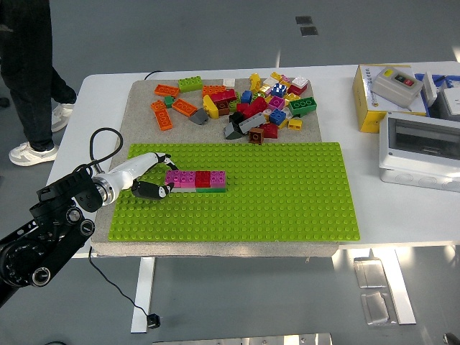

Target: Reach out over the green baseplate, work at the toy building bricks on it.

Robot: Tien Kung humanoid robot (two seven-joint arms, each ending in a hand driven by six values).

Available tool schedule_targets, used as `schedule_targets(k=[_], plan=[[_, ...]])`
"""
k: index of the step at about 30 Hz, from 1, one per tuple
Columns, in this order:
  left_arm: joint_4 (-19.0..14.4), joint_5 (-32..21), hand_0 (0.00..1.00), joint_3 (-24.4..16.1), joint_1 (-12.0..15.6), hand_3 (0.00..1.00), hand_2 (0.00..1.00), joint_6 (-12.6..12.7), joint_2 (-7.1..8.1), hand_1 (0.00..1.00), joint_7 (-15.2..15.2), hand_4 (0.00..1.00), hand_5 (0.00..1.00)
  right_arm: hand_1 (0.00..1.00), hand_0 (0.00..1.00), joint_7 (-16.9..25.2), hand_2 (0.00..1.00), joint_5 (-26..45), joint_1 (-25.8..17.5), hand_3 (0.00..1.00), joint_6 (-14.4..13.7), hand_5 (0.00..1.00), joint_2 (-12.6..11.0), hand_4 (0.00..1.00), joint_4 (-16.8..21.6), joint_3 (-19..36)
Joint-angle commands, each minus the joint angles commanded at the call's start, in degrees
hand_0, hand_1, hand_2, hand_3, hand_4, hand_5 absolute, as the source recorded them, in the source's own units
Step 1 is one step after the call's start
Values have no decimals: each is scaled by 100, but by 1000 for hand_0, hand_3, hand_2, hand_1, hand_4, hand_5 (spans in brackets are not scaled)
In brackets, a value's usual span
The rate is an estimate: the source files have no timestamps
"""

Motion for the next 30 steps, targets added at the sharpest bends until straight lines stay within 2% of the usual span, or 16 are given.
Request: schedule_targets(k=[11,12,30], plan=[[39,-4,922,10,-7,739,984,41,-6,957,-44,559,197,550,651,17,583,65,3,740,-11,998,-1,583,0,-72],[39,-4,922,10,-7,776,987,43,-6,957,-46,583,202,550,651,17,583,66,3,740,-10,998,-2,583,0,-75],[113,-5,922,34,-11,794,995,51,-12,958,-71,632,225,551,651,20,584,118,6,739,-3,998,-5,584,0,-149]])
